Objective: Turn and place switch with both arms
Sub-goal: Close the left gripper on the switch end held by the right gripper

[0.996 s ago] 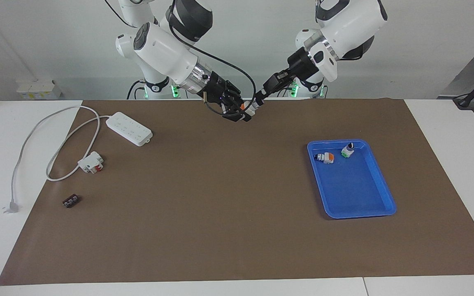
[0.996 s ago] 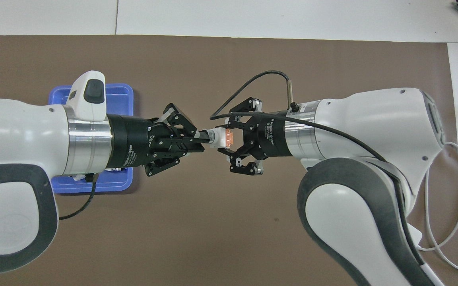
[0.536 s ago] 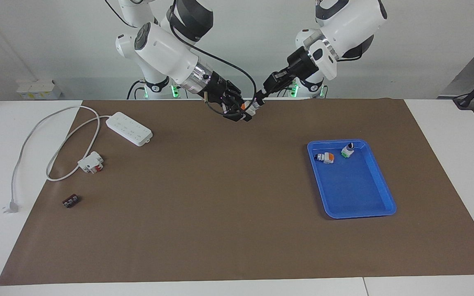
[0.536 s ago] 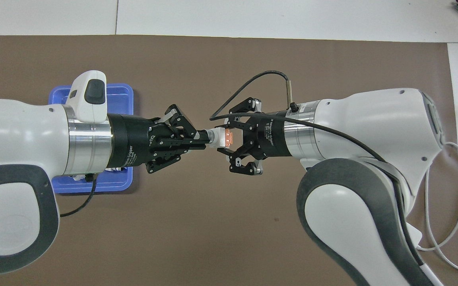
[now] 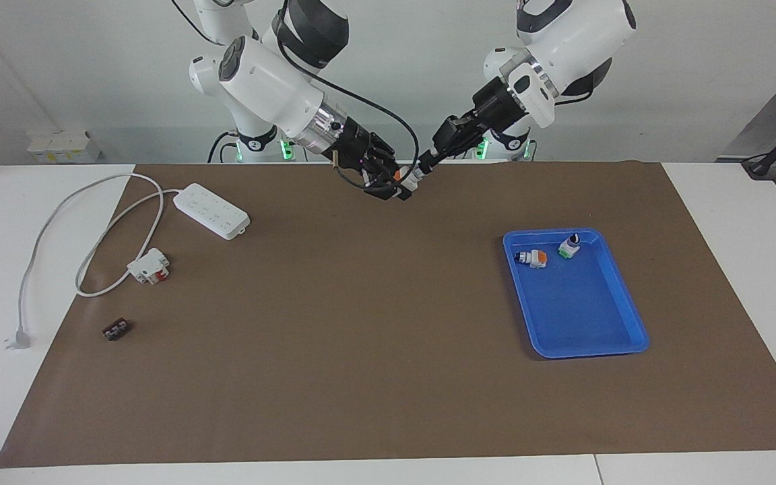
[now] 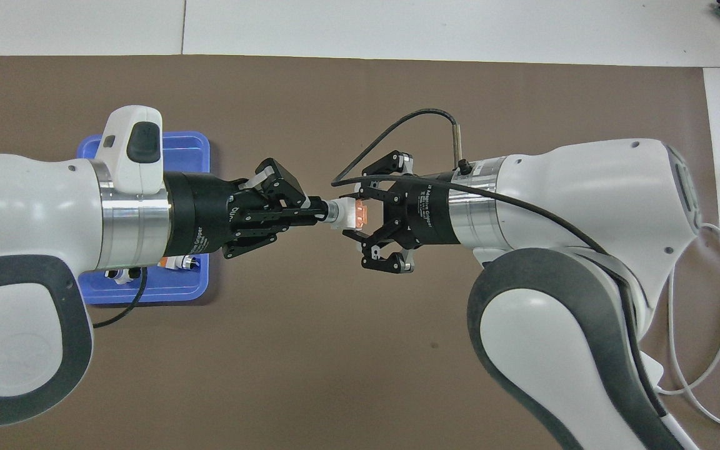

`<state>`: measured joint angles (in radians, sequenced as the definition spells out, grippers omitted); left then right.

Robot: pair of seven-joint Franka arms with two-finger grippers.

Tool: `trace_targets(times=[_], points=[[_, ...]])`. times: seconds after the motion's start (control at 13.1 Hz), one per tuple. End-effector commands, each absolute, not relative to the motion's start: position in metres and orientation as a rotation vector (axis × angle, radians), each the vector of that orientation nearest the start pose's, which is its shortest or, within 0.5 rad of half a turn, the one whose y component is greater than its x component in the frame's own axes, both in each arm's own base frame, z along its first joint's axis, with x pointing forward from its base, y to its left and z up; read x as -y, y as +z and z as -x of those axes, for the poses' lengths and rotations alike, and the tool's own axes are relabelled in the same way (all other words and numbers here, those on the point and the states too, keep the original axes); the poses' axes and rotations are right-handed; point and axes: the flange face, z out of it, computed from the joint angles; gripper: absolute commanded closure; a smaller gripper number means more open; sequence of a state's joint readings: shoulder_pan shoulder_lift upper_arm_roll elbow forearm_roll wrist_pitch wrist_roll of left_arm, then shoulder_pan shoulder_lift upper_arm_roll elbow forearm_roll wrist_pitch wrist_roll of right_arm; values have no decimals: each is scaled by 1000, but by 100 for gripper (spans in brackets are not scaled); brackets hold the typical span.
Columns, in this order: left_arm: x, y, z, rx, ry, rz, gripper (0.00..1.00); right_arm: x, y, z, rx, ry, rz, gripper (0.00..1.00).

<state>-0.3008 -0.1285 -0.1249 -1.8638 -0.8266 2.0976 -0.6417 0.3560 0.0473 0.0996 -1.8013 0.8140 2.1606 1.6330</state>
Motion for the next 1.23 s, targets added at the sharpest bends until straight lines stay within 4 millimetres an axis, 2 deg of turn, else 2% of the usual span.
trace_targets(times=[0.0,0.69,1.15], points=[[263,620,-493,-530,-38,-2286,82,-293,556,-534,-1699,639,1745,100],[269,620,-495,-500,36,-2307,82,-292,556,-534,-1694,637,1752,100],[284,619,-486,-469,19,-2314,88,-291,556,-535,-1694,635,1752,100]])
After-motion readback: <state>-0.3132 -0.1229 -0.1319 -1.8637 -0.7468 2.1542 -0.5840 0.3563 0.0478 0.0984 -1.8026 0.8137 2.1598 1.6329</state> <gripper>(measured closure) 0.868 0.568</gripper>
